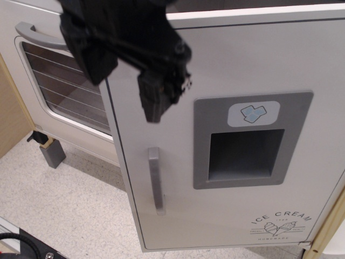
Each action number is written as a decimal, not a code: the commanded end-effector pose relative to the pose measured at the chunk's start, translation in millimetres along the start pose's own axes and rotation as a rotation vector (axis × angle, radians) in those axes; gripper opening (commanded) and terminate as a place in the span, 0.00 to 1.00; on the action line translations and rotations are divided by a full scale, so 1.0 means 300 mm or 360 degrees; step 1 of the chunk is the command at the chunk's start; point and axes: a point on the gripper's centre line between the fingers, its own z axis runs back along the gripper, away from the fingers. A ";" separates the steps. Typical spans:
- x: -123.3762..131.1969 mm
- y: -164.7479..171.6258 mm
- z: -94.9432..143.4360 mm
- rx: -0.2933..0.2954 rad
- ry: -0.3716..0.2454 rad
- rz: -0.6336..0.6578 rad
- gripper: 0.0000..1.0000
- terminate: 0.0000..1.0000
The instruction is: Close fridge
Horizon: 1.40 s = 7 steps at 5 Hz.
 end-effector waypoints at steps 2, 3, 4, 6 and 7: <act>0.110 0.044 -0.141 -0.0148 -0.0021 0.0378 1.00 0.00; 0.141 0.055 -0.161 -0.0122 -0.0126 0.0429 1.00 0.00; 0.175 0.067 -0.179 -0.0093 -0.0255 0.0480 1.00 0.00; 0.259 0.082 -0.200 -0.0107 -0.0419 0.0579 1.00 0.00; 0.314 0.096 -0.210 -0.0102 -0.0445 0.0646 1.00 0.00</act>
